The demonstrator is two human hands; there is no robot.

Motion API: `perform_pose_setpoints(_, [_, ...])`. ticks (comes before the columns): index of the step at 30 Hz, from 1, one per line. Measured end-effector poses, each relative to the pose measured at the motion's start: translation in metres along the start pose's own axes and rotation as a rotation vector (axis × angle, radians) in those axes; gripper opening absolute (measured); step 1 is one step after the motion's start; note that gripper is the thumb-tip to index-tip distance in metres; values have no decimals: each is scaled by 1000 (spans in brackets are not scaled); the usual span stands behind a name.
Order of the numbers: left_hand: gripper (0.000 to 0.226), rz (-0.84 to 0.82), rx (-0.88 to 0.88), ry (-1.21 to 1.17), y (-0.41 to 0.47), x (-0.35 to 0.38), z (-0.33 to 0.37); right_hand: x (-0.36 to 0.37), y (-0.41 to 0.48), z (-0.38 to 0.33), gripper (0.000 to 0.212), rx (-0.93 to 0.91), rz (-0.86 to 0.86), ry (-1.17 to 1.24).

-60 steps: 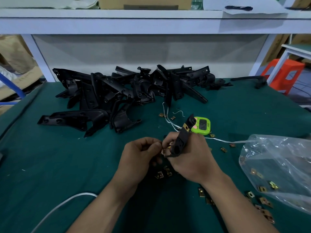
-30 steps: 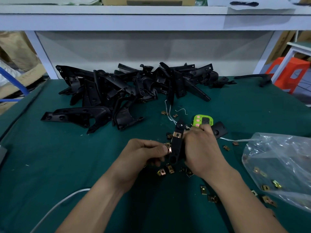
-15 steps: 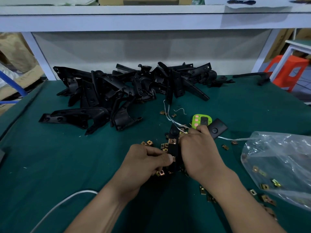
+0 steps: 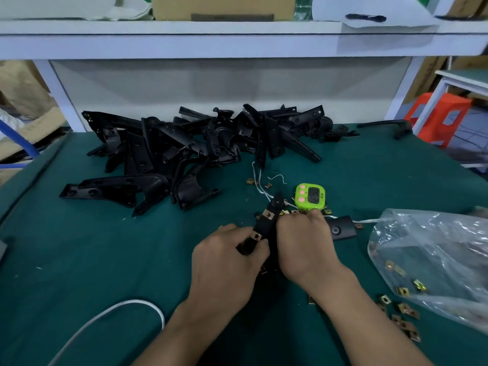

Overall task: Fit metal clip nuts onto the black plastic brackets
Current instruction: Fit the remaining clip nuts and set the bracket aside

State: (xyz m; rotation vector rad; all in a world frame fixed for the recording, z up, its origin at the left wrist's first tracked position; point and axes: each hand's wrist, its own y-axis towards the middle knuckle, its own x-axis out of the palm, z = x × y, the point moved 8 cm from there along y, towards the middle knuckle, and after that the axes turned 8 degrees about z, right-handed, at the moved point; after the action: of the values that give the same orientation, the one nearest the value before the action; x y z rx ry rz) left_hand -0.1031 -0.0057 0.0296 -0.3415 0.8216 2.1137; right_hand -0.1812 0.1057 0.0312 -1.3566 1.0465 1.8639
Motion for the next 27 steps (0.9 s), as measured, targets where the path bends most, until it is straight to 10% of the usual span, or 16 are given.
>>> perform_pose_setpoints(8, [11, -7, -88, -96, 22, -9, 6, -47, -19, 65, 25, 152, -56, 211])
perform_pose_setpoints(12, [11, -80, -217, -293, 33, 17, 31, -65, -59, 128, 21, 325, -141, 744])
perform_pose_setpoints(19, [24, -263, -197, -568, 19, 113, 128, -51, -171, 203, 16, 1001, 305, 1824])
perform_pose_setpoints(27, [25, -592, -79, -537, -51, 243, 252, -30, -294, 280, 16, 1505, 819, 2062])
